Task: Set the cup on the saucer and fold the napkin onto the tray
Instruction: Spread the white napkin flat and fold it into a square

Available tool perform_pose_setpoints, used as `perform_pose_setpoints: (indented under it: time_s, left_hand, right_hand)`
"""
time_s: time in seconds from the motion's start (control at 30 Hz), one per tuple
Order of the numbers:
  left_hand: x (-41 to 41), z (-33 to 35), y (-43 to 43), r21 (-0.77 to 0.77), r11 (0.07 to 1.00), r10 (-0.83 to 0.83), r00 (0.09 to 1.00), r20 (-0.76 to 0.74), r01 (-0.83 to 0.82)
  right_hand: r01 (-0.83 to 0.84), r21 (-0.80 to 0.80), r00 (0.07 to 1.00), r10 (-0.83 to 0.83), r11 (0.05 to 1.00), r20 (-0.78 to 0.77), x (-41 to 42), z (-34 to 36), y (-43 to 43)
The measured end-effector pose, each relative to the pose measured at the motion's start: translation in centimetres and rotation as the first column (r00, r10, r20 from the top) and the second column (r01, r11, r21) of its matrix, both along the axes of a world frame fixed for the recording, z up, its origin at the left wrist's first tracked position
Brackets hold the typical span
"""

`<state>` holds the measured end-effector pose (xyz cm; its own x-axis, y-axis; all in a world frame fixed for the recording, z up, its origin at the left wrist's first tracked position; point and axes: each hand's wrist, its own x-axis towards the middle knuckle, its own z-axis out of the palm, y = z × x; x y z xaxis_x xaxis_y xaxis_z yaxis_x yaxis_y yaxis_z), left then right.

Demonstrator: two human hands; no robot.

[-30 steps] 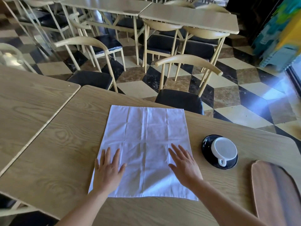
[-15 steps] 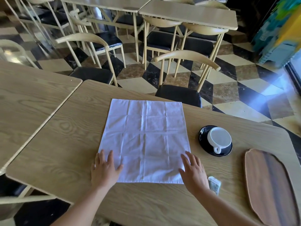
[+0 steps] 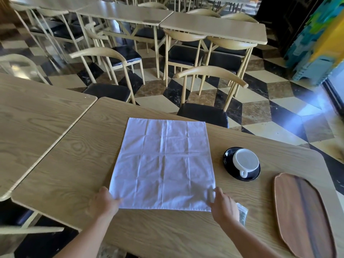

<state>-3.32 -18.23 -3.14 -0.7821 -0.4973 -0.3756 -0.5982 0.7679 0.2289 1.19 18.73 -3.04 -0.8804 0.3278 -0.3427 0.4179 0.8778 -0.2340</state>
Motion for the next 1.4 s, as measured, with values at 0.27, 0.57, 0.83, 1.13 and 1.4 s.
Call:
perform_pose_setpoints:
  time_s: [0.27,0.57,0.83,1.13,1.4]
  left_hand:
    - [1.0,-0.9,-0.7,0.166,0.986,0.06,0.949,-0.308,-0.009]
    - [1.8,0.4,-1.5,0.483,0.873,0.198,0.863,-0.464,0.06]
    - [2.3,2.0,-2.7,0.548,0.831,0.124,0.927,-0.353,0.097]
    - [1.6,4.0,-2.4,0.416,0.866,-0.016,0.846,-0.533,0.278]
    - [1.6,3.6,-3.6,0.379,0.85,-0.063,0.787,-0.614,0.365]
  right_hand:
    - [0.039,-0.187,0.993,-0.059,0.982,-0.106,0.0,0.7,0.2]
    - [0.301,-0.576,0.926,-0.378,0.76,-0.014,0.7,2.0,1.7]
    - [0.265,-0.712,0.911,-0.41,0.65,-0.036,0.0,2.2,2.3]
    - [-0.038,-0.373,0.922,-0.111,0.927,-0.37,-1.2,3.5,2.0]
    - [-0.129,-0.283,0.882,-0.02,0.95,-0.471,-0.4,4.0,2.5]
